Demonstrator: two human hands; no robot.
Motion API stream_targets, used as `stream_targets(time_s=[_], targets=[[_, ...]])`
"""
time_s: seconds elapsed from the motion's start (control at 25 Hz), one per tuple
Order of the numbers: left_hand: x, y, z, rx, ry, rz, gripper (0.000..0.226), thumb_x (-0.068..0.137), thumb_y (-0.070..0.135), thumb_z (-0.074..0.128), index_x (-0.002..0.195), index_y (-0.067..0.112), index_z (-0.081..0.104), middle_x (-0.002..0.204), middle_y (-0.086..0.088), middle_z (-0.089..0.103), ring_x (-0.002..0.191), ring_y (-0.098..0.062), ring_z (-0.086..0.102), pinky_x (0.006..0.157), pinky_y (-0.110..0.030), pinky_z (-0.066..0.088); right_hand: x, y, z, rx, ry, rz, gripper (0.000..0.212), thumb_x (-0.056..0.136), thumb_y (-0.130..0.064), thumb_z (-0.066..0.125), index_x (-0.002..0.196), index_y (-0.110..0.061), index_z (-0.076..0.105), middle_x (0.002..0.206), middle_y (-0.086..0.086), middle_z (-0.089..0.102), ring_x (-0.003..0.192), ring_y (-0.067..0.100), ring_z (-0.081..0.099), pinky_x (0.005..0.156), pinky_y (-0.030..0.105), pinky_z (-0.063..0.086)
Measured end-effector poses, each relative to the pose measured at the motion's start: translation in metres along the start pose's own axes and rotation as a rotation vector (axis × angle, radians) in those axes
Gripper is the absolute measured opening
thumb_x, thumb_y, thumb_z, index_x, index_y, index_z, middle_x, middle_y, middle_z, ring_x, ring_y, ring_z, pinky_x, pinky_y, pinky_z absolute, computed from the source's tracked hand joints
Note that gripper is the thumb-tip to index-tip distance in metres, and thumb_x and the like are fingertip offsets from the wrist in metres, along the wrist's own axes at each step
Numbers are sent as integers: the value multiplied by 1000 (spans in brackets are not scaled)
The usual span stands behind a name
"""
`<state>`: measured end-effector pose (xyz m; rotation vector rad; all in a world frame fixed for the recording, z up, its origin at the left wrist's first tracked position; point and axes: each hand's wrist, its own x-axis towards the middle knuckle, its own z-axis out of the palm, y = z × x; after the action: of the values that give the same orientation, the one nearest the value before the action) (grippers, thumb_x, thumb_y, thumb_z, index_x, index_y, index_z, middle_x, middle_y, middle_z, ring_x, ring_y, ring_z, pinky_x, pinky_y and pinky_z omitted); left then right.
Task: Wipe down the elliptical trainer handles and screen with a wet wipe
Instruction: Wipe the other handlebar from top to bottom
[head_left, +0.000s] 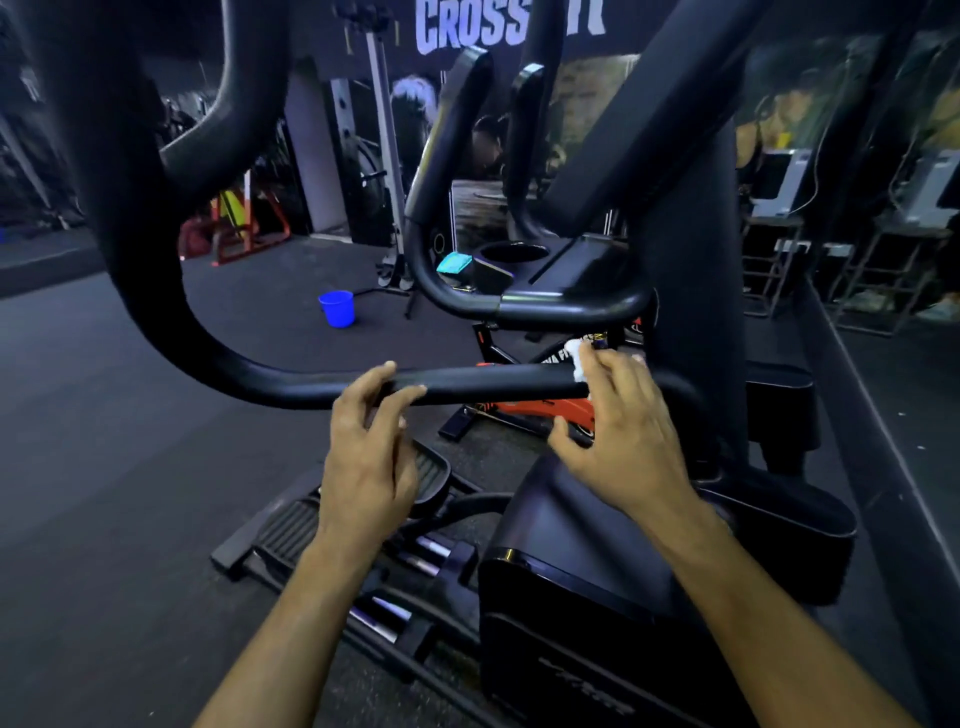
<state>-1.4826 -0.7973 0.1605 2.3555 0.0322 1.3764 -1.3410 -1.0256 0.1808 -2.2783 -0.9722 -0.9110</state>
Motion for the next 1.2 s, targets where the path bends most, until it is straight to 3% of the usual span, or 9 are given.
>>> stream_targets(time_s=[0.12, 0.24, 0.36, 0.52, 0.6, 0.76, 0.92, 1.04, 1.2], targets=[[-10, -15, -15, -39, 33, -24, 39, 95, -4, 44, 126, 0, 66, 145, -18, 43, 138, -22, 51, 113, -48, 45, 9, -20, 10, -70, -32, 51, 74, 79, -45, 56, 143, -9, 46, 141, 9, 49, 137, 27, 42, 125, 49, 19], [-19, -22, -34, -47, 144, -1, 32, 96, -2, 45, 118, -4, 69, 135, -20, 50, 131, 3, 46, 108, -23, 42, -9, -18, 12, -87, -46, -64, 83, 79, -39, 60, 153, -9, 37, 155, 9, 40, 149, 27, 31, 126, 51, 15], [-20, -40, -51, -88, 293, -103, 23, 92, -9, 50, 107, -2, 67, 117, -15, 51, 115, 7, 50, 97, -8, 38, 0, -24, 16, -89, 39, 82, 76, 79, -39, 59, 147, -7, 45, 148, 10, 47, 145, 28, 37, 125, 52, 16], [-4, -68, -61, -409, 438, -388, 40, 94, 7, 54, 111, 41, 43, 108, 2, 49, 98, -22, 54, 90, -29, 47, -2, -65, 32, -88, -13, 46, 86, 79, -38, 57, 156, -11, 32, 155, 6, 40, 150, 25, 29, 127, 51, 11], [1, -72, -69, -488, 476, -397, 35, 94, 12, 55, 112, 37, 39, 105, 8, 48, 94, -19, 53, 88, -33, 46, -9, -60, 29, -95, -15, 25, 86, 80, -37, 56, 158, -16, 28, 160, 2, 34, 154, 20, 21, 127, 53, 10], [27, -87, -87, -624, 501, -335, 24, 97, 22, 49, 120, 25, 40, 106, 8, 44, 96, -10, 46, 88, -34, 40, 5, -82, 37, -14, 53, 131, 72, 84, -38, 55, 149, -10, 43, 153, 5, 44, 150, 24, 30, 126, 54, 13], [57, -96, -99, -674, 366, -323, 26, 104, 42, 36, 120, 28, 50, 103, 4, 51, 95, -15, 46, 85, -33, 38, -4, -79, 28, -70, 8, 49, 70, 90, -39, 51, 154, -15, 37, 155, 2, 42, 151, 20, 30, 126, 54, 11], [68, -89, -104, -747, 275, -313, 19, 105, 44, 35, 106, 34, 51, 93, -2, 62, 91, -26, 56, 87, -43, 42, 5, -84, 27, -48, 38, 174, 66, 89, -40, 49, 147, -9, 44, 150, 8, 47, 146, 26, 35, 126, 53, 15], [68, -96, -106, -730, 189, -287, 14, 109, 49, 38, 107, 39, 47, 87, 6, 64, 89, -32, 65, 91, -55, 51, 1, -82, 26, -132, -72, 34, 72, 87, -41, 49, 152, -10, 39, 155, 8, 43, 148, 26, 33, 126, 51, 13]])
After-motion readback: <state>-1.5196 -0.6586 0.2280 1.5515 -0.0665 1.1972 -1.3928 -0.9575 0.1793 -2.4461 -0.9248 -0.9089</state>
